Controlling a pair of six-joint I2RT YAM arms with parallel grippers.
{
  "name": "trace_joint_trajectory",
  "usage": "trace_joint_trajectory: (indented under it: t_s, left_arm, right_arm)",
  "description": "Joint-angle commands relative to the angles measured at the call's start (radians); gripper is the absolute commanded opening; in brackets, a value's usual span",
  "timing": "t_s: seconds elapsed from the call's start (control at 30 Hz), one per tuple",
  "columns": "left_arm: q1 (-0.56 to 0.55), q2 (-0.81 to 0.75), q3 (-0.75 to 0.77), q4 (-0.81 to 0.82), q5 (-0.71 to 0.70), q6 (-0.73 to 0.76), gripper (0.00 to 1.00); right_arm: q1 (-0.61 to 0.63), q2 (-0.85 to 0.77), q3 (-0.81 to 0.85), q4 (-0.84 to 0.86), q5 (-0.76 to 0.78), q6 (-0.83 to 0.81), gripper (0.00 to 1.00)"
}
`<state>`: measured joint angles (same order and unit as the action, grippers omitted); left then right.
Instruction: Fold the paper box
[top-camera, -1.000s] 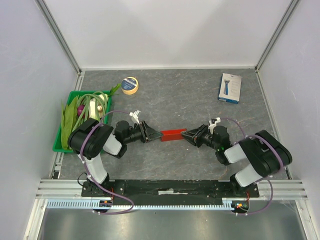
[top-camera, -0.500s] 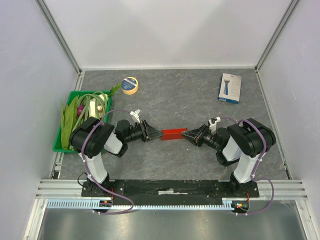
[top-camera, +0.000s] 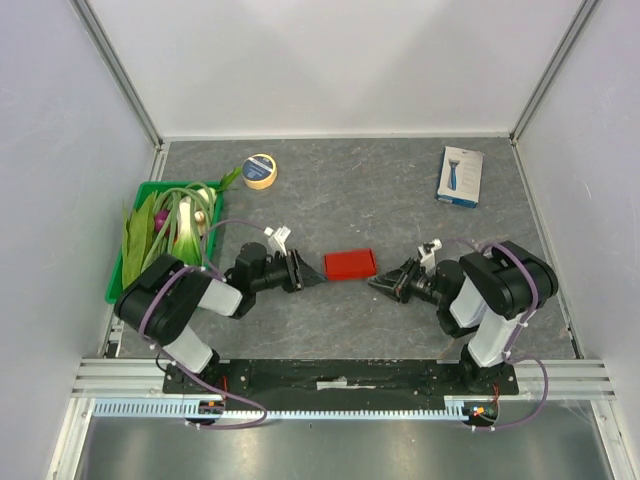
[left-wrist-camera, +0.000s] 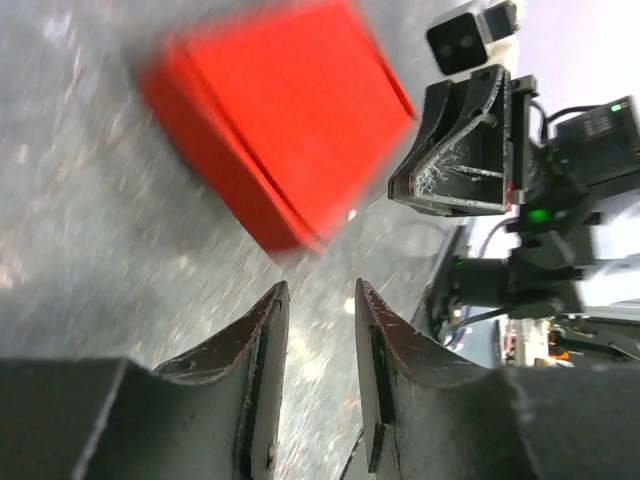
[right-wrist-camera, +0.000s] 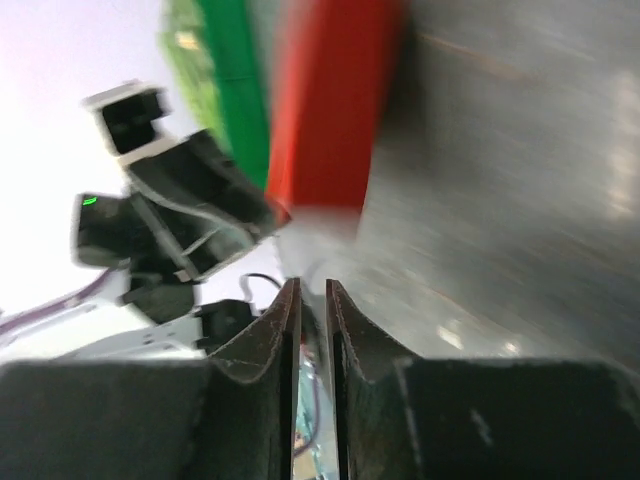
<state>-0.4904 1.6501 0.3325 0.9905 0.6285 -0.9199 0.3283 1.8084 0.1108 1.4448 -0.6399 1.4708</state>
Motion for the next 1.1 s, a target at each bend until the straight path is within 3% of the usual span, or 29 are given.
trace_joint_trajectory:
  t_s: [0.0,0.07,0.1,0.17,0.2,0.23,0.3,0.33,0.37,0.43,0.57,0.6,0.67,0.8,0.9,1.07]
  left_arm:
    - [-0.08,-0.094,-0.05,-0.409,-0.191,0.155,0.16]
    - [-0.096,-0.178,-0.09,-0.424,-0.204,0.138,0.2]
    - [-0.097,-0.217,-0.107,-0.44,-0.201,0.121,0.26]
    - [-0.102,-0.397,-0.147,-0.533,-0.21,0.116,0.31]
    - [-0.106,-0.477,-0.148,-0.583,-0.217,0.13,0.37]
    - [-0.109,-0.543,-0.141,-0.721,-0.226,0.142,0.4]
    - [-0.106,-0.713,-0.093,-0.847,-0.259,0.188,0.5]
    - [-0.105,-0.749,-0.072,-0.892,-0.262,0.2,0.53]
    - [-0.106,-0.782,-0.053,-0.95,-0.259,0.213,0.57]
    - [-0.105,-0.811,0.003,-0.975,-0.253,0.236,0.74]
    - [-0.106,-0.716,0.14,-0.984,-0.246,0.346,0.79]
    - [-0.123,-0.681,0.208,-0.984,-0.26,0.431,0.81]
    - [-0.158,-0.581,0.284,-0.984,-0.341,0.528,0.82]
    - [-0.339,-0.341,0.547,-1.084,-0.544,0.862,0.82]
    - [-0.373,-0.117,0.701,-1.157,-0.554,1.054,0.77]
    - [-0.395,0.072,0.776,-1.173,-0.565,1.289,0.69]
  right_arm:
    - [-0.005,-0.109,-0.094,-0.411,0.034,-0.145,0.17]
    - [-0.005,-0.211,-0.106,-0.558,0.029,-0.173,0.29]
    - [-0.006,-0.345,-0.106,-0.616,0.013,-0.206,0.33]
    - [-0.005,-0.53,-0.058,-0.926,0.022,-0.291,0.45]
    - [-0.005,-0.737,-0.009,-1.099,0.048,-0.358,0.52]
    - [-0.005,-0.829,0.05,-1.416,0.145,-0.532,0.68]
    - [-0.003,-0.969,0.232,-1.625,0.238,-0.701,0.82]
    - [-0.003,-0.966,0.287,-1.728,0.267,-0.86,0.9]
    - [-0.006,-0.942,0.381,-1.761,0.266,-0.915,0.9]
    - [0.001,-0.798,0.472,-1.837,0.231,-1.013,0.9]
    - [0.026,-0.689,0.643,-1.88,0.369,-1.1,0.91]
    - [0.026,-0.669,0.674,-1.893,0.411,-1.098,0.91]
    - [0.025,-0.658,0.768,-1.96,0.556,-1.08,0.91]
    - [0.026,-0.687,0.917,-2.115,0.777,-1.081,0.93]
    - [0.025,-0.756,1.003,-2.166,0.836,-1.119,0.94]
    - [0.023,-0.874,1.064,-2.193,0.827,-1.162,0.95]
